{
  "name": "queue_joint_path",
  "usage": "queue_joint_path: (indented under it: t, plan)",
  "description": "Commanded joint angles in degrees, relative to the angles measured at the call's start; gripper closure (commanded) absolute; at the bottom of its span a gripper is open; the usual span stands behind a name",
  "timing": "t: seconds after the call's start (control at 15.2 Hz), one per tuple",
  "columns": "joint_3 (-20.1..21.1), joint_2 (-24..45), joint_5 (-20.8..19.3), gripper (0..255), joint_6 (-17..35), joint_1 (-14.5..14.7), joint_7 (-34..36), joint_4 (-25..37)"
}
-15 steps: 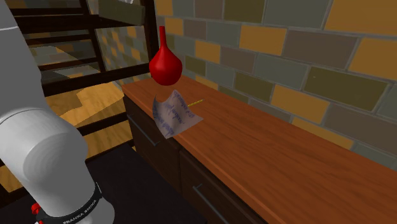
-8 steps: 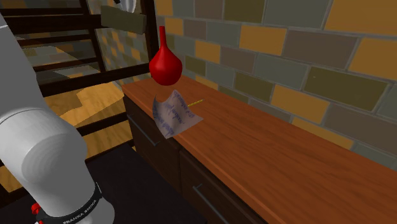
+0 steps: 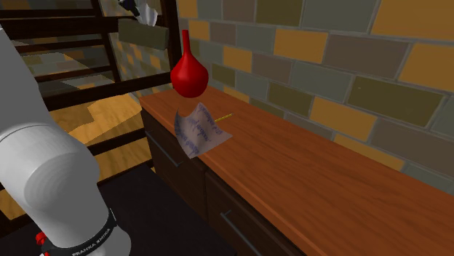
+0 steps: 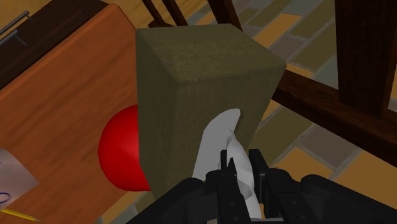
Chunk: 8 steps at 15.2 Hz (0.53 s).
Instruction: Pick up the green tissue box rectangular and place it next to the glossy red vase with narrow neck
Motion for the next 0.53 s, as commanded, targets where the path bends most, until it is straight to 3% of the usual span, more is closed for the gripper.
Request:
queue_joint_path:
  t: [0.0,0.46]
  plan:
    - [-0.1,-0.4,0.0,255,1.6,-0.1,0.3,-1.8]
    - [-0.2,-0.8,-0.8,255,6.8,-0.2,1.9,-7.5]
